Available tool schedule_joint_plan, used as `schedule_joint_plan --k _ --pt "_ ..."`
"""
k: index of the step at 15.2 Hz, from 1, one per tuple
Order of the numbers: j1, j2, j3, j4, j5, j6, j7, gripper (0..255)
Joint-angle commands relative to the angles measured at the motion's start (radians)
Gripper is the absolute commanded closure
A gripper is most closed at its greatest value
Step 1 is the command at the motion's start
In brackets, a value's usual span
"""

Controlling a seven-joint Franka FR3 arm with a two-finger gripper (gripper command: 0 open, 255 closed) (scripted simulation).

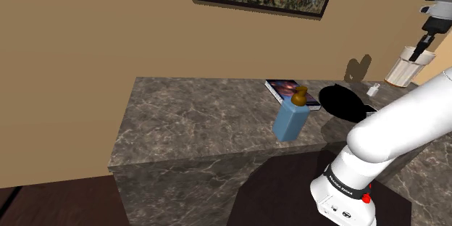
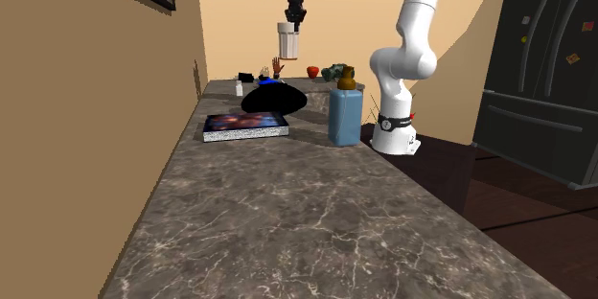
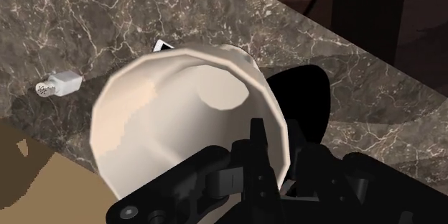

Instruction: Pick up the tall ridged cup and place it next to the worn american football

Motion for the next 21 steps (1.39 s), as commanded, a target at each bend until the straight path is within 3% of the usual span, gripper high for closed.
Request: schedule_joint_plan --k 1,2,3,4,5,6,9,21 --pt "0.042 0.069 -0.116 0.056 0.053 0.009 -0.086 255" --pt "0.079 0.122 -0.203 0.087 0.101 0.016 -0.14 255" --pt "0.143 0.203 -0.339 0.12 0.181 0.023 -0.215 255" --pt "0.464 0.227 -0.694 0.156 0.208 0.02 -0.251 255" --pt "0.566 0.149 -0.758 0.198 0.132 0.003 -0.218 255" --pt "0.596 0.051 -0.73 0.245 0.033 -0.024 -0.174 255" --pt "0.771 -0.106 -0.831 0.407 -0.11 -0.094 -0.159 255" --pt "0.661 -0.074 -0.801 0.186 -0.083 0.089 -0.152 255"
